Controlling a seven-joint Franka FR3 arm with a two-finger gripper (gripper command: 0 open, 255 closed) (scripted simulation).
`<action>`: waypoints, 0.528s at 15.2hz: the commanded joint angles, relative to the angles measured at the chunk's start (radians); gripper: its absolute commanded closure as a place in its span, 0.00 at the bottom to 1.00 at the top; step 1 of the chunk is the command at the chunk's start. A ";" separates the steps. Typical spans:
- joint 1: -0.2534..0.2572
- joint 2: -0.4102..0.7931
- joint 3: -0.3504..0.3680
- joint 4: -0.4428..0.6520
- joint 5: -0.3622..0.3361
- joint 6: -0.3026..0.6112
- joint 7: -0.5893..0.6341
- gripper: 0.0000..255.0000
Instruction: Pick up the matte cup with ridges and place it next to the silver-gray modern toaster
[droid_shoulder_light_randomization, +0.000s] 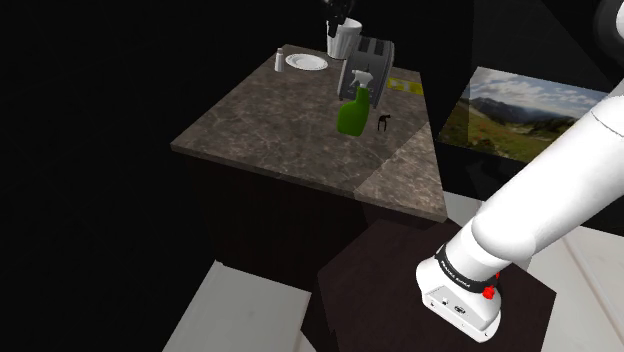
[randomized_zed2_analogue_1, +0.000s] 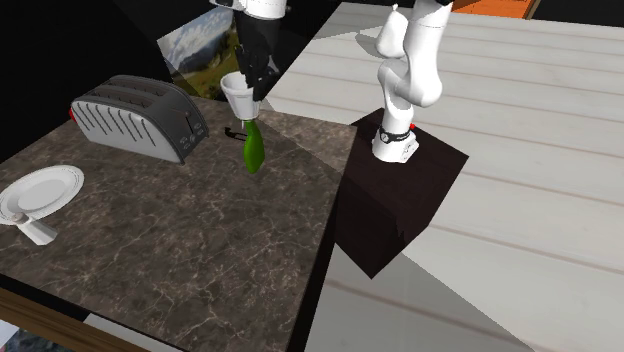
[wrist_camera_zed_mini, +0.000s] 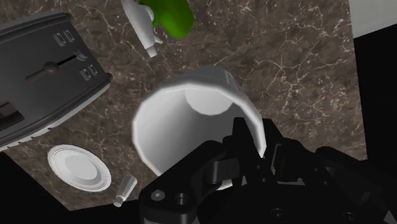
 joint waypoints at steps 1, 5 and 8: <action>-0.025 0.026 -0.029 0.029 0.006 0.003 -0.055 1.00; -0.065 0.098 -0.072 0.114 0.020 -0.002 -0.142 1.00; -0.098 0.163 -0.101 0.196 0.033 -0.014 -0.205 1.00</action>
